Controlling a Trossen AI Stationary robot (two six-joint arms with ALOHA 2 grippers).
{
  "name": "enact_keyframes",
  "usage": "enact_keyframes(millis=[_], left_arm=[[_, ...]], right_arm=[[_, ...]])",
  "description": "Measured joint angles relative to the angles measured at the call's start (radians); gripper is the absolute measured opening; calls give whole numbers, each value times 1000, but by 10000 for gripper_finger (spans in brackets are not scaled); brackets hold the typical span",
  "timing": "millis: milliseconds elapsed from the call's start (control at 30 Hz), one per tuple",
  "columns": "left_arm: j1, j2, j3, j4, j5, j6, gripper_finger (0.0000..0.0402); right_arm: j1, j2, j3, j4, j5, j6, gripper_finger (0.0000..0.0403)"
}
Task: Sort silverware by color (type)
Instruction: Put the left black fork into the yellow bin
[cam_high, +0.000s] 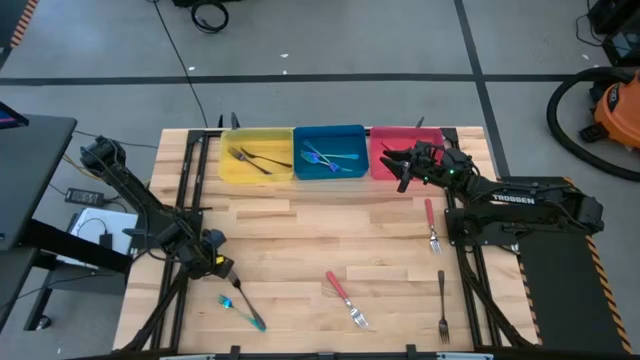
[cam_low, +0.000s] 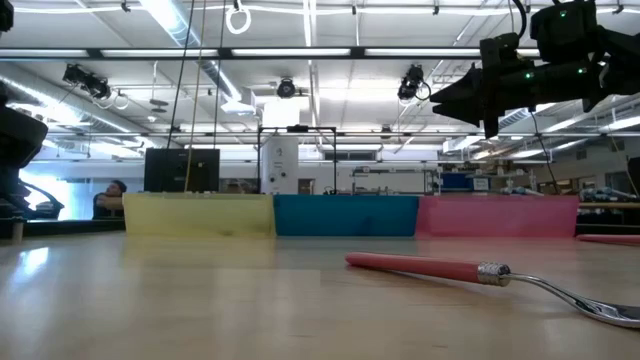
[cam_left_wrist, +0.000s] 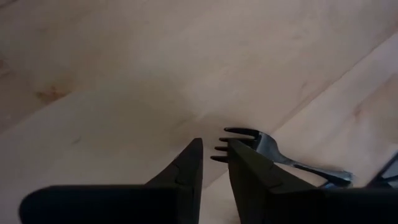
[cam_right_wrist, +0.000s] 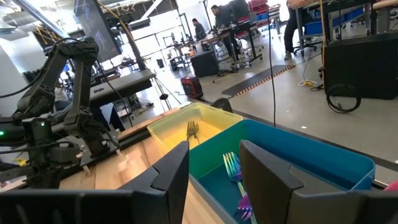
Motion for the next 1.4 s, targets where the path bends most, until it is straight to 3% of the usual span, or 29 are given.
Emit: enact_keyframes(millis=[400, 633, 933, 1400], left_arm=[[0, 0, 0, -6, -3, 0, 6], [0, 0, 0, -3, -8, -5, 2], [0, 0, 0, 58, -107, -5, 0], [1, 0, 0, 133, -95, -5, 4]], right_arm=[[0, 0, 0, 0, 1, -3, 149], [0, 0, 0, 0, 1, -3, 149], [0, 0, 0, -1, 1, -6, 149], [0, 0, 0, -16, 1, -6, 149]])
